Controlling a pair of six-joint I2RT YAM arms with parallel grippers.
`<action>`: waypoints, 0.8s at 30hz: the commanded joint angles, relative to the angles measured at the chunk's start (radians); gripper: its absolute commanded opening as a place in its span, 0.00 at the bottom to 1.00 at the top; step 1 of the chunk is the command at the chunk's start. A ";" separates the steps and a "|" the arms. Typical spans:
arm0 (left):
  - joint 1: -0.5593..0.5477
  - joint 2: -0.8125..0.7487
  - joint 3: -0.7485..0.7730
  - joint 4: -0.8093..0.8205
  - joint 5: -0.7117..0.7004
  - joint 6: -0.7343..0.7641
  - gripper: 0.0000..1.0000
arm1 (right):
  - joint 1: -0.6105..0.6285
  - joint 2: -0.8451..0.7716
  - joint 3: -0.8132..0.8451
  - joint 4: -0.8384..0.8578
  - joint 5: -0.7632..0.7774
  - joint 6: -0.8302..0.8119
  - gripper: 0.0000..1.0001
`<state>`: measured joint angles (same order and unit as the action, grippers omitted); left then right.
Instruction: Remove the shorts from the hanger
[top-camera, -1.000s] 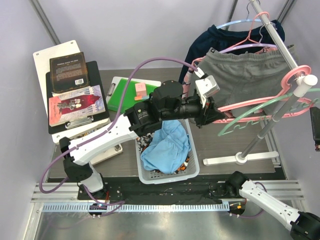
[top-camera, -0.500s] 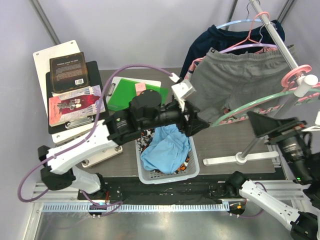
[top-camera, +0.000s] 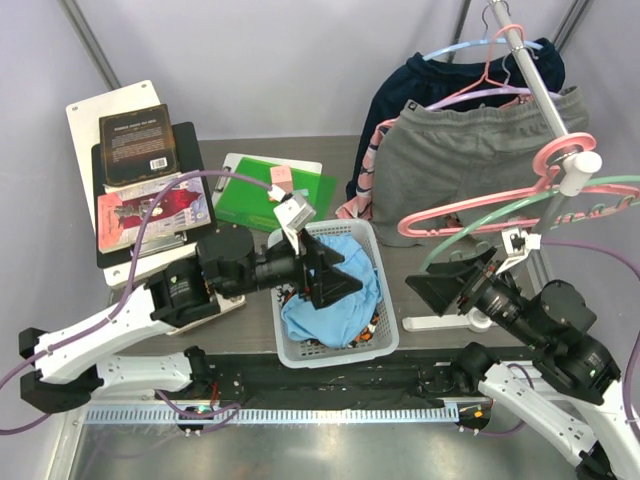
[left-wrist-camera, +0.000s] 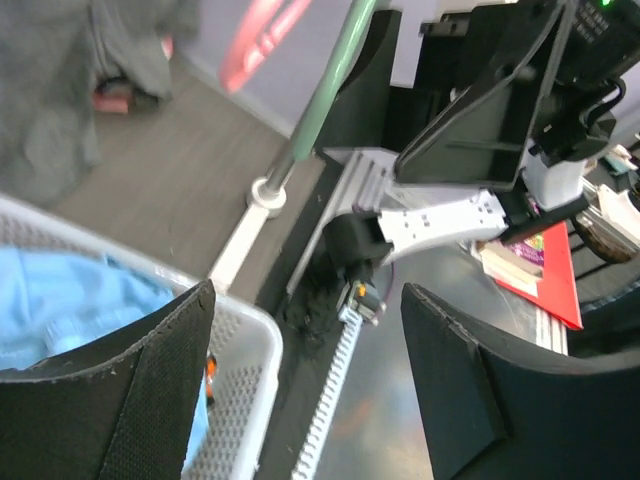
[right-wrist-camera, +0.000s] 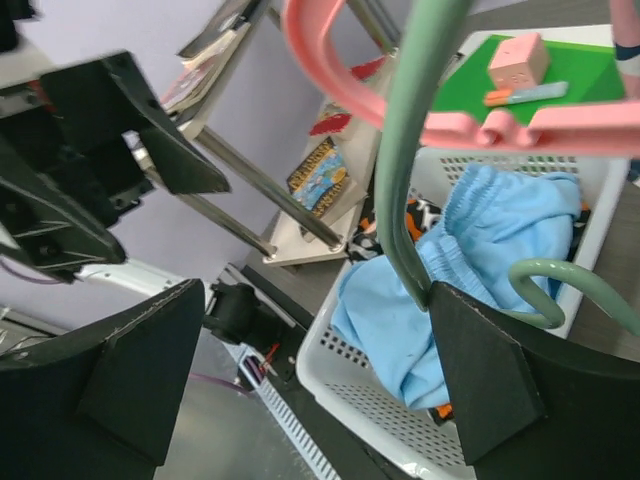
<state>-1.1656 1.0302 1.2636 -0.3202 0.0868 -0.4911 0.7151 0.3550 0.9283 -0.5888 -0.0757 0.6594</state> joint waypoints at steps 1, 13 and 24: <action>-0.006 -0.123 -0.140 0.027 0.034 -0.113 0.76 | 0.006 -0.108 -0.141 0.049 -0.134 0.117 0.99; -0.020 -0.225 -0.230 -0.051 -0.019 -0.076 0.78 | 0.004 -0.242 -0.051 -0.054 0.260 0.203 1.00; -0.022 -0.301 -0.380 0.127 -0.073 -0.161 0.79 | 0.006 -0.312 0.141 -0.210 0.468 0.160 1.00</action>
<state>-1.1835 0.7719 0.9138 -0.2928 0.0406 -0.6197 0.7162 0.0891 1.0481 -0.7410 0.3756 0.8413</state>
